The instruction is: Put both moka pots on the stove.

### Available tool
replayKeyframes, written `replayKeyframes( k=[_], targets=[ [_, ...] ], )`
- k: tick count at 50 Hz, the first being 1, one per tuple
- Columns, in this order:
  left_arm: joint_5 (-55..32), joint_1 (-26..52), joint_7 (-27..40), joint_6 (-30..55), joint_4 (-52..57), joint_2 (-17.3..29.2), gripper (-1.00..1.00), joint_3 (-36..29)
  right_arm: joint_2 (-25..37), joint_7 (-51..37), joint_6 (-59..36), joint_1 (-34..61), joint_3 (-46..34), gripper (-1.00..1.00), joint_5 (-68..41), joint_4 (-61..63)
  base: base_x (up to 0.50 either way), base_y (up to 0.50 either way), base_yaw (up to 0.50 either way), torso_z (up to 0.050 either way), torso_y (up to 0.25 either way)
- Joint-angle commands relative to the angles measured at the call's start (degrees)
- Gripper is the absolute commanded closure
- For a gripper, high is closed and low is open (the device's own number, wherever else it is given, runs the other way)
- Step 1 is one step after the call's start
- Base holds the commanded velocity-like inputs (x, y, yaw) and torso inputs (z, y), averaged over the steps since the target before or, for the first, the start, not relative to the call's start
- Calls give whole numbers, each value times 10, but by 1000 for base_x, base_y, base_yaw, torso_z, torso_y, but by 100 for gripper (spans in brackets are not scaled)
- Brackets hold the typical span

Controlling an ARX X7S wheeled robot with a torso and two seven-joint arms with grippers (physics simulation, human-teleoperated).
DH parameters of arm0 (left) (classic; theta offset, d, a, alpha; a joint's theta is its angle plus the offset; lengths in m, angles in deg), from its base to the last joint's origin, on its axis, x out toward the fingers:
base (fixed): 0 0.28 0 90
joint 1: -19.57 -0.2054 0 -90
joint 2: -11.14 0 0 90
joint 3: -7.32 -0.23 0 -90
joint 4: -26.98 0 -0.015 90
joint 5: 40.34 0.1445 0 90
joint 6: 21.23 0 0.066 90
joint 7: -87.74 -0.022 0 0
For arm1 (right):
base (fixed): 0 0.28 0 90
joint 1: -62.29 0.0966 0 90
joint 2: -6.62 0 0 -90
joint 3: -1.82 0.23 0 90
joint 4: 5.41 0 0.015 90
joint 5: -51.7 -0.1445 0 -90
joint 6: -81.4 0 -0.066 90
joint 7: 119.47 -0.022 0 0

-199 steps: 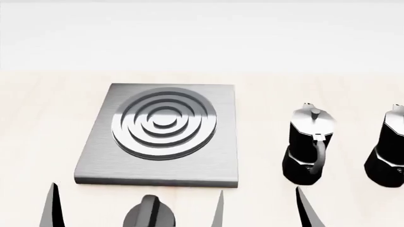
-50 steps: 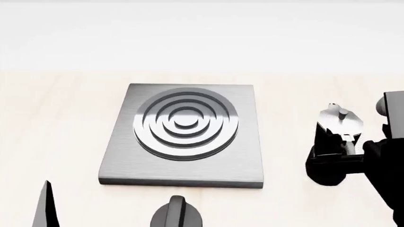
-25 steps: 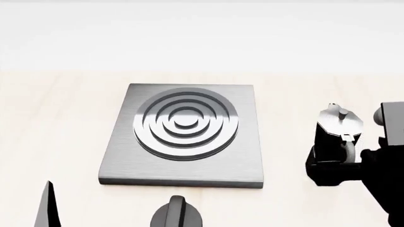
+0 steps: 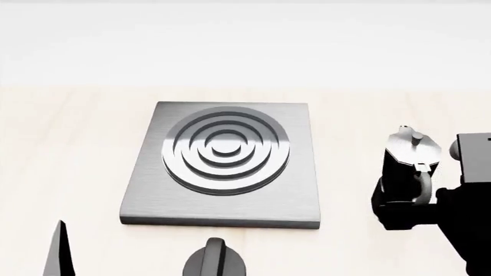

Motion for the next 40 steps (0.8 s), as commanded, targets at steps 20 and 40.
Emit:
replayKeyframes(
  k=[20, 40],
  targets=[
    [0, 0, 3, -5, -3, 3, -100, -8, -23, 20, 77, -4, -25, -100, 27, -85, 0, 0, 0, 0, 0],
    [2, 2, 4, -8, -7, 4, -100, -16, -33, 28, 108, 8, -28, -100, 35, -131, 0, 0, 0, 0, 0]
  ],
)
